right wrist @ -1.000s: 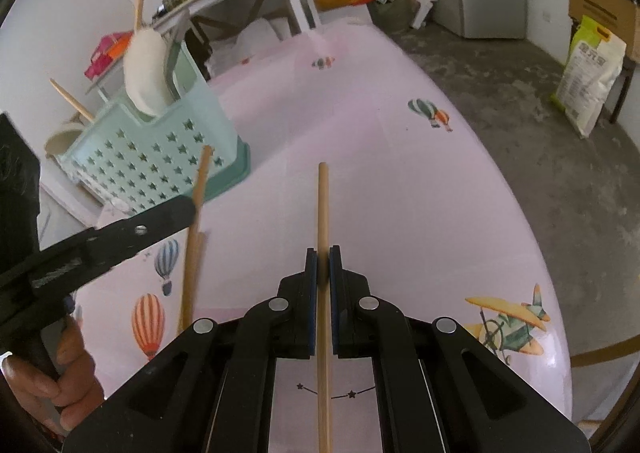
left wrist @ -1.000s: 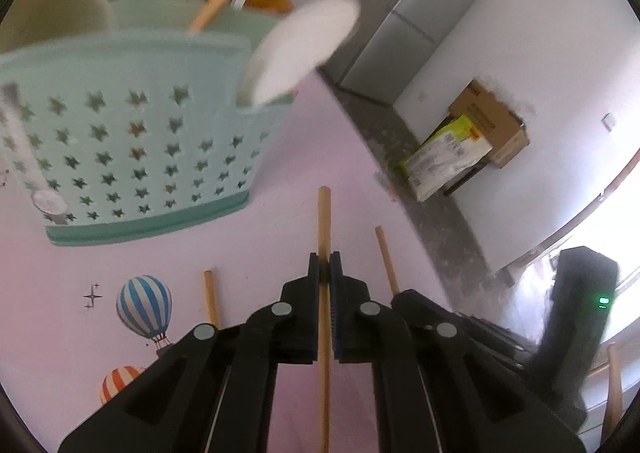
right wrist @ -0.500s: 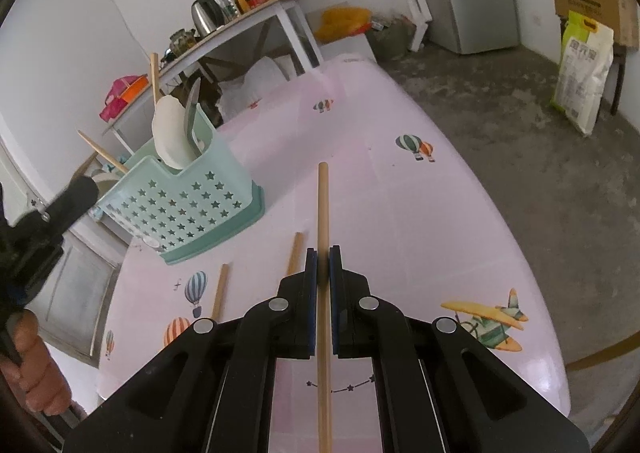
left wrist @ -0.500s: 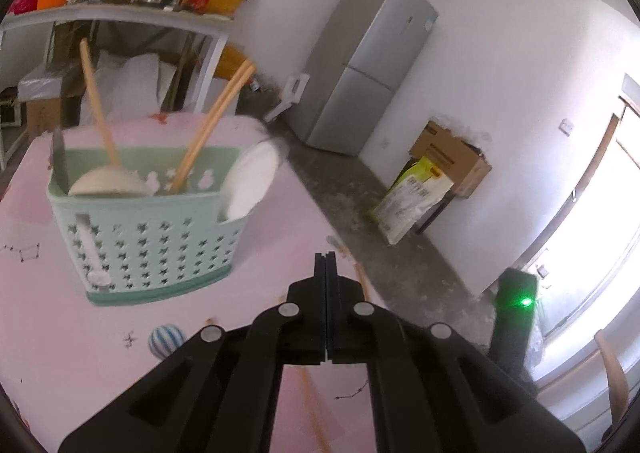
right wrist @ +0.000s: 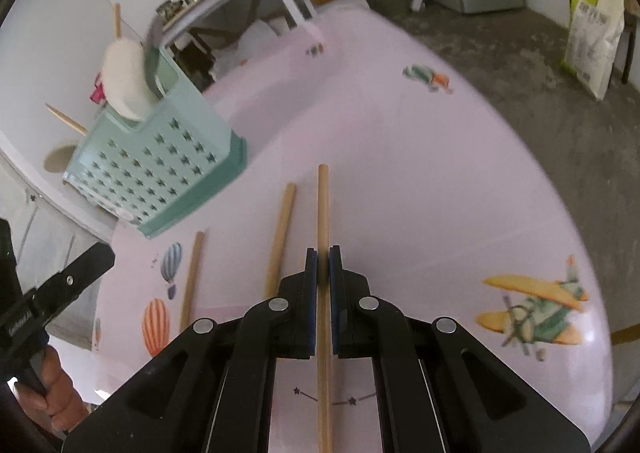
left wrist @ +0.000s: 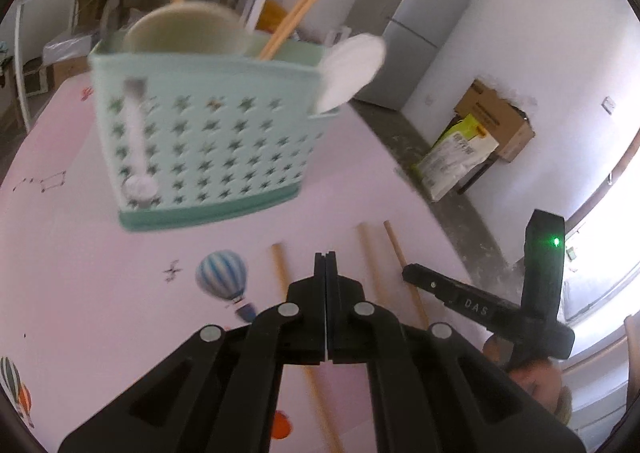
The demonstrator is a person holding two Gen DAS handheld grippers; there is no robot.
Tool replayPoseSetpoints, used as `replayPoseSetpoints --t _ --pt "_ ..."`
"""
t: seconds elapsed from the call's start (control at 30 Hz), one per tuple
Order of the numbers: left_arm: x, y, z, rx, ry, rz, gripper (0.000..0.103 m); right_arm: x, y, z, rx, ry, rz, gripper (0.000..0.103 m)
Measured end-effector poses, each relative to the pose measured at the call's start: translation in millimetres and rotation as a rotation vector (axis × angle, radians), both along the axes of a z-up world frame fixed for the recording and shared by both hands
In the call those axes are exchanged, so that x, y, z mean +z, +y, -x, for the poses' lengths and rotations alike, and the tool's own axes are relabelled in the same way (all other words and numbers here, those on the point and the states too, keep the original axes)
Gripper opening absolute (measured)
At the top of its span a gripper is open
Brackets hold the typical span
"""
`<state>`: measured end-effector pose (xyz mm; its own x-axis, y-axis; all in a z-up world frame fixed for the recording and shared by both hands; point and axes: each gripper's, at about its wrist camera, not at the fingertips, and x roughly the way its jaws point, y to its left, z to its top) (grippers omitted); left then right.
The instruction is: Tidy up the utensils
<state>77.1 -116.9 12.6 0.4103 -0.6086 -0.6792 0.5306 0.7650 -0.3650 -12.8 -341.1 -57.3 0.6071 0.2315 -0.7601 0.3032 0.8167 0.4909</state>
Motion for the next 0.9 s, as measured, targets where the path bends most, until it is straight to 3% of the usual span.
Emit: replayPoseSetpoints --t 0.23,0.5,0.9 --pt "-26.3 19.8 6.0 0.018 0.012 -0.048 0.0 4.7 25.4 -15.4 0.067 0.003 0.018 0.004" --pt "-46.0 31.6 4.8 0.001 0.057 -0.024 0.001 28.7 14.1 -3.3 0.014 -0.027 0.051 0.004" --pt "-52.9 31.7 2.3 -0.01 0.073 -0.001 0.013 101.7 2.2 17.7 0.003 -0.246 0.054 0.004"
